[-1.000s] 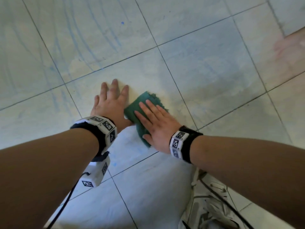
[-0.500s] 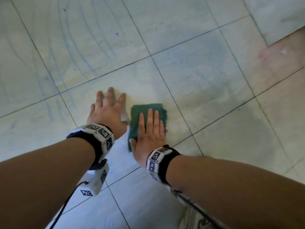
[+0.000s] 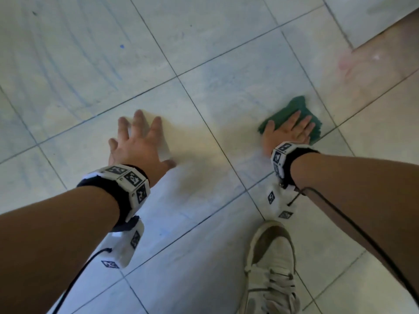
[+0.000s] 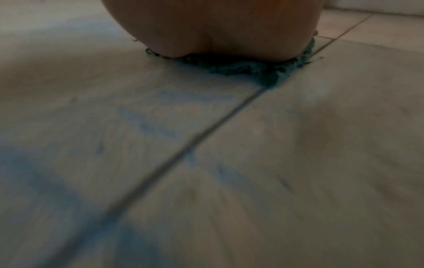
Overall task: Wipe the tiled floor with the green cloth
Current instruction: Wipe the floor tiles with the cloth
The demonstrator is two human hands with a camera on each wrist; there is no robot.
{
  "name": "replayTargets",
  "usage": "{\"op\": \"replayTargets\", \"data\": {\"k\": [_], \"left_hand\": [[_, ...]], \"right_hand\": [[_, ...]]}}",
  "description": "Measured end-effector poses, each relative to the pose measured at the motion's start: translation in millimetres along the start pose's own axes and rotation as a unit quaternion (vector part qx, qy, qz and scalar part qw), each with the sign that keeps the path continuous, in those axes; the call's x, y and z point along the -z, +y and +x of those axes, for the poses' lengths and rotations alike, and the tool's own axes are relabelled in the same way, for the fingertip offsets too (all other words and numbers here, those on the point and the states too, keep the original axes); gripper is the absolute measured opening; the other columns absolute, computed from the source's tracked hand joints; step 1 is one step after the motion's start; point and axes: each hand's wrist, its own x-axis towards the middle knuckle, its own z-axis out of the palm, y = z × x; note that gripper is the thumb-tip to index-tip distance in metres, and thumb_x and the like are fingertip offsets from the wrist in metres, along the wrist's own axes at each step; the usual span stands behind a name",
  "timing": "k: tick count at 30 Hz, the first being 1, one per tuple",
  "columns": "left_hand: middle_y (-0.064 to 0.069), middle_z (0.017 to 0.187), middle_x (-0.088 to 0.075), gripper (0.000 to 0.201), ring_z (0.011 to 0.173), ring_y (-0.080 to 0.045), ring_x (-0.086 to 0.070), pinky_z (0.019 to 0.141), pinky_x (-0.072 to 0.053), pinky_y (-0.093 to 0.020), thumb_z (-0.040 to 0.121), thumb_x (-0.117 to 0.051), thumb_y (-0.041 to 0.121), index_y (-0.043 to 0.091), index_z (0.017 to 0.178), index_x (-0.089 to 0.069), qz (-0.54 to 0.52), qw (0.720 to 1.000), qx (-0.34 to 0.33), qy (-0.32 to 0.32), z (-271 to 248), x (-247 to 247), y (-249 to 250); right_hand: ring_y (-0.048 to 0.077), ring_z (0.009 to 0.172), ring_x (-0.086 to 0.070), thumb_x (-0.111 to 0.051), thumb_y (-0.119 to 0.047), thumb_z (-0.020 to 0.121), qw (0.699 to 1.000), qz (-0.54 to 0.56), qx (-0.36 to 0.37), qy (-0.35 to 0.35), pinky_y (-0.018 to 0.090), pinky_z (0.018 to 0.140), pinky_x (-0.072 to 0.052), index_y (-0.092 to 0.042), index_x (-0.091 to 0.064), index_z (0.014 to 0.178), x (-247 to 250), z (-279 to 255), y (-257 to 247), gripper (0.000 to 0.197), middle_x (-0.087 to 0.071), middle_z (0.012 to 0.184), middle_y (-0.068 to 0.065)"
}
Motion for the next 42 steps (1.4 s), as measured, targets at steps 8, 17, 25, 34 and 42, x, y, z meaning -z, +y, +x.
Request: {"op": "replayTargets", "data": {"k": [8, 17, 25, 34, 42], "left_hand": [[0.002, 0.162, 0.021, 0.104, 0.149, -0.034, 0.016, 0.119, -0.015, -0.059, 0.083, -0.066, 0.059, 0.034, 0.156, 0.003, -0.005, 1.0, -0.009, -0.004, -1.3, -2.1, -1.9], [0.001, 0.162, 0.019, 0.105, 0.149, -0.034, 0.014, 0.119, -0.015, -0.058, 0.081, -0.065, 0.063, 0.034, 0.156, 0.002, -0.001, 1.0, -0.016, 0.006, -2.0, -0.2, -0.3], [0.003, 0.161, 0.022, 0.102, 0.149, -0.033, 0.018, 0.119, -0.015, -0.059, 0.083, -0.065, 0.059, 0.034, 0.156, 0.002, -0.017, 1.0, -0.018, -0.003, -3.9, -0.5, -0.6], [0.006, 0.16, 0.025, 0.101, 0.148, -0.031, 0.021, 0.119, -0.013, -0.058, 0.084, -0.064, 0.06, 0.035, 0.155, 0.005, -0.019, 1.0, -0.019, -0.007, -2.9, -0.9, -1.1], [0.004, 0.161, 0.026, 0.103, 0.149, -0.031, 0.02, 0.121, -0.01, -0.056, 0.084, -0.061, 0.063, 0.035, 0.156, 0.007, -0.007, 1.0, -0.022, -0.008, -3.8, -0.4, -4.3]], "right_hand": [[0.034, 0.152, 0.01, -0.036, -0.053, 0.099, 0.993, -0.037, 0.108, -0.008, 0.047, 0.123, 0.0, -0.012, 0.005, 0.159, 3.0, 24.2, -104.5, 0.083, 0.011, 0.166, 0.014], [0.028, 0.151, 0.018, -0.035, -0.053, 0.099, 0.821, -0.221, 0.517, -0.101, 0.046, 0.124, 0.003, -0.017, 0.007, 0.159, -12.9, -59.8, -89.9, 0.082, 0.018, 0.165, 0.01], [0.033, 0.152, 0.009, -0.03, -0.049, 0.104, 0.985, -0.102, 0.13, -0.044, 0.046, 0.123, -0.001, -0.012, 0.008, 0.159, 22.6, 50.3, -36.8, 0.076, 0.012, 0.166, 0.014], [0.034, 0.151, 0.015, -0.029, -0.054, 0.1, 0.933, -0.153, 0.319, -0.07, 0.049, 0.123, 0.003, -0.013, 0.011, 0.158, 9.0, 16.7, -142.5, 0.081, 0.018, 0.164, 0.014], [0.029, 0.152, 0.014, -0.029, -0.053, 0.1, 0.815, -0.23, 0.526, -0.083, 0.043, 0.119, 0.011, -0.018, 0.009, 0.159, -9.7, -36.5, -75.9, 0.078, 0.015, 0.166, 0.009]]}}
